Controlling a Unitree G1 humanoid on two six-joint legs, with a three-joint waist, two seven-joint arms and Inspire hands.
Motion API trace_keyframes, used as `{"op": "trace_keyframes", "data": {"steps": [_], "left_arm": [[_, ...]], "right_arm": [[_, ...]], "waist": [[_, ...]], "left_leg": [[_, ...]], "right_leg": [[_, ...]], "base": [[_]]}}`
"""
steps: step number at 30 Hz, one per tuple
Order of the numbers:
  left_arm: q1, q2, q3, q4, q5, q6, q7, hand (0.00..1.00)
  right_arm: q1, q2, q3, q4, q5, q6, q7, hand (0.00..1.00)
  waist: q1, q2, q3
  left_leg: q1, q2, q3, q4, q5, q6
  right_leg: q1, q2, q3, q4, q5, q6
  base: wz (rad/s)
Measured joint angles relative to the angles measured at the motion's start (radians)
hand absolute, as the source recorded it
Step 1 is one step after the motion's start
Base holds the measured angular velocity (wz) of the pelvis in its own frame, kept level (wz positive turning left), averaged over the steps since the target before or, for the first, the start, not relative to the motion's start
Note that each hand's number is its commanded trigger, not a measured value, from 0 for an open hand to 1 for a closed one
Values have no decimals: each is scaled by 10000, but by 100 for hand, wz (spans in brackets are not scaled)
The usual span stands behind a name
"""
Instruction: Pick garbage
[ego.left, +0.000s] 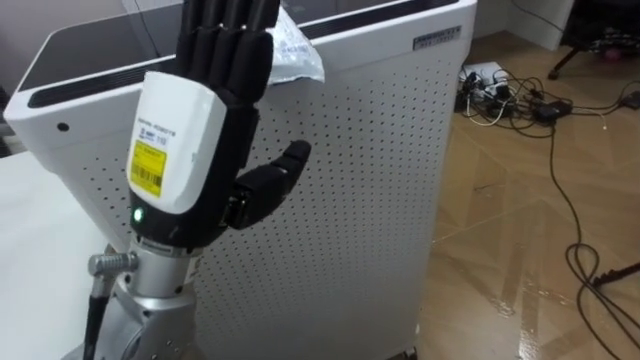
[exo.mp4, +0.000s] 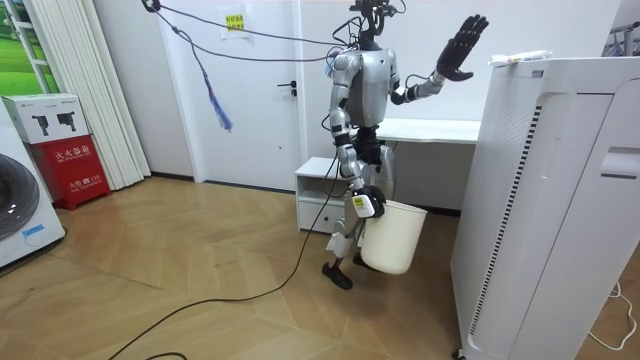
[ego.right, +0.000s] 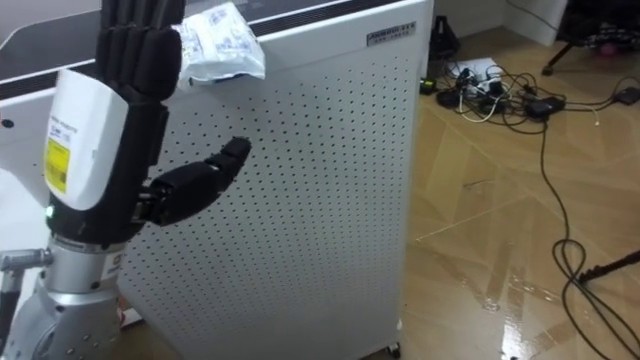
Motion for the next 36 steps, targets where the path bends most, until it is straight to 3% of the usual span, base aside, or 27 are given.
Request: {"op": "trace_keyframes", "data": {"steps": [4,13,23,30,36], "left_arm": [[-299,-1,85,-231,51,19,86,0],[-346,-4,88,-306,221,128,43,0],[-408,-10,-233,-175,205,498,-472,0],[-411,-12,-973,846,217,984,-995,0],[-454,1,-1014,1478,202,1083,-1147,0]], "right_arm": [[68,-19,-11,110,-17,8,4,100],[164,-18,-11,112,-248,88,168,100],[134,-16,0,112,-230,90,168,100],[108,-143,-9,111,-252,302,418,100],[-65,-211,-27,83,-406,406,567,100]], "waist": [[64,24,-16],[125,30,-22],[87,-64,37],[-163,20,-15],[-440,68,-20]], "left_leg": [[33,1,7,-2,0,0],[191,-14,12,-107,15,-17],[320,1,139,-187,19,-21],[321,12,167,-155,17,-20],[347,6,175,-173,17,-20]], "right_leg": [[25,-5,12,1,0,0],[121,-19,-42,8,0,1],[159,-28,78,4,0,1],[149,-17,208,17,1,-1],[154,-14,285,16,1,-1]], "base": [[0],[0],[-4],[-1],[0]]}}
